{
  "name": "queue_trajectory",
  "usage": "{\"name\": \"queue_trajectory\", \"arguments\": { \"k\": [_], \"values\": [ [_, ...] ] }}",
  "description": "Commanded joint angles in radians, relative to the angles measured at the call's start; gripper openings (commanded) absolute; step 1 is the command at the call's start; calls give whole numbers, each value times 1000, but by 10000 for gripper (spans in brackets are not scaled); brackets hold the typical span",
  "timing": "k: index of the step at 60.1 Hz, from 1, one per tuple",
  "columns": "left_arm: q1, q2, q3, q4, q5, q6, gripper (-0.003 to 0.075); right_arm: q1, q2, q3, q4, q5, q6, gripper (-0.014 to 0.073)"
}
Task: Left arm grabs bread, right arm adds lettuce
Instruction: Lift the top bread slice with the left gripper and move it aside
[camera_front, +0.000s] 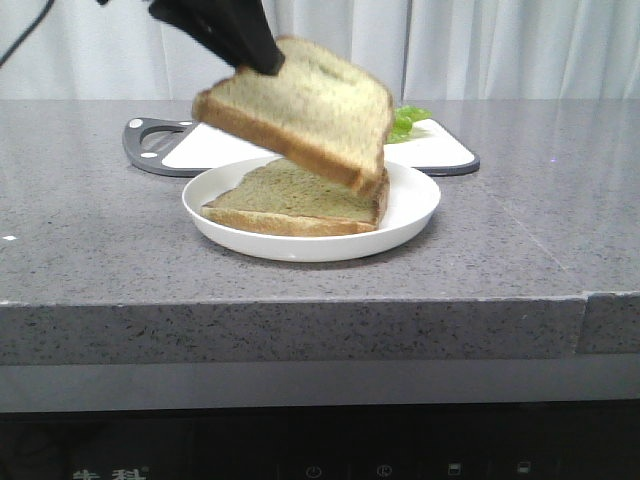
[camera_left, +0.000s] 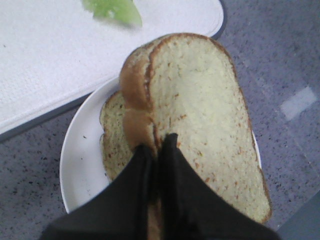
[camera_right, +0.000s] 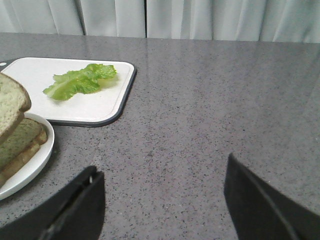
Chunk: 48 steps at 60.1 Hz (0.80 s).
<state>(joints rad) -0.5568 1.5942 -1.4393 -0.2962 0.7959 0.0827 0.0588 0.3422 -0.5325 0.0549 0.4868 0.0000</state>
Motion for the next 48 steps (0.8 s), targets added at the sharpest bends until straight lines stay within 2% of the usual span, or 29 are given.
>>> {"name": "queue_trajectory", "arguments": {
  "k": [1, 8, 18, 25, 39, 48],
  "values": [
    [-5, -78, -28, -28, -83, 2, -21, -8, 15, -36, -11, -80, -6, 520],
    [-5, -121, -23, 4, -124, 2, -21, -8, 15, -36, -11, -80, -6, 520],
    [-5, -212, 67, 172, -295, -25, -21, -8, 15, -36, -11, -80, -6, 520],
    [-5, -280, 152, 338, -358, -147, -21, -8, 15, -36, -11, -80, -6, 520],
    [-5, -447, 349, 729, -428, -486, -21, -8, 15, -36, -11, -84, -5, 520],
    [-5, -590, 501, 887, -496, -657, -21, -8, 15, -36, -11, -90, 0, 520]
  ]
}}
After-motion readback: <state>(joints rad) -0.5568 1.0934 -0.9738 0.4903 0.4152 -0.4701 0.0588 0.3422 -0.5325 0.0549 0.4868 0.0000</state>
